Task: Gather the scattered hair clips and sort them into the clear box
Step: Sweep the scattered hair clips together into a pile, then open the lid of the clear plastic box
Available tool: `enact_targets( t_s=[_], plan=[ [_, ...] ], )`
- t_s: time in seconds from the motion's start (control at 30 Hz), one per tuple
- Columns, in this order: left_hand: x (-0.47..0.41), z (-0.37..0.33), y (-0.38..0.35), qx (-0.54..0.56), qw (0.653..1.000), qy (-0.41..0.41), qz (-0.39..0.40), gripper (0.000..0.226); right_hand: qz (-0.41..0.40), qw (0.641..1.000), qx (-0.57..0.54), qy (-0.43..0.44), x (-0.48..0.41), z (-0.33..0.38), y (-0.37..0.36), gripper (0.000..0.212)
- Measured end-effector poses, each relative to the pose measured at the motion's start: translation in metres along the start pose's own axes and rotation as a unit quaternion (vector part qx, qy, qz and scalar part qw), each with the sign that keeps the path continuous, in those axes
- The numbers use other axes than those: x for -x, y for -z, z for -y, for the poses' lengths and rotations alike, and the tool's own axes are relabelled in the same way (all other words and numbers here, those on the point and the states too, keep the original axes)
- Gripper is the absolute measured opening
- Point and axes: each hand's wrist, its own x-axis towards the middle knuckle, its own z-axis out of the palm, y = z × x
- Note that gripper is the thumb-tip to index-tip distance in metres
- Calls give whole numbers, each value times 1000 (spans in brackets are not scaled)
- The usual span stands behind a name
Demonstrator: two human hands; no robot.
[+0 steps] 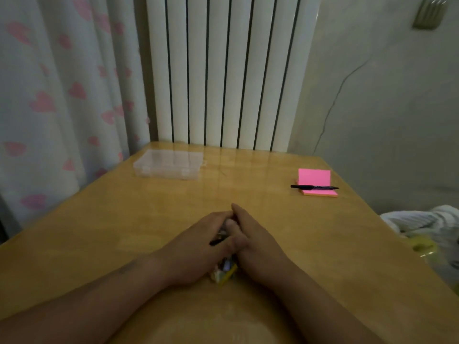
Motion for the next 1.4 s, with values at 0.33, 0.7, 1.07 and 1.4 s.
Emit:
enact_targets(
  t_s=[0.33,0.7,1.07,1.4],
  plan=[
    [1,-8,-14,25,997,21,-74,72,-57,994,84,39,2,2,-5,54],
    [22,-10,-3,-134,990,33,29,135,-40,999,33,7,2,1,-1,43],
    [22,-14,15,33,995,69,-61,104,-60,995,-78,-23,-1,-4,13,42],
    [-28,94,131,110,906,192,-362,19,-20,982,-56,-181,-55,22,22,46]
  ],
)
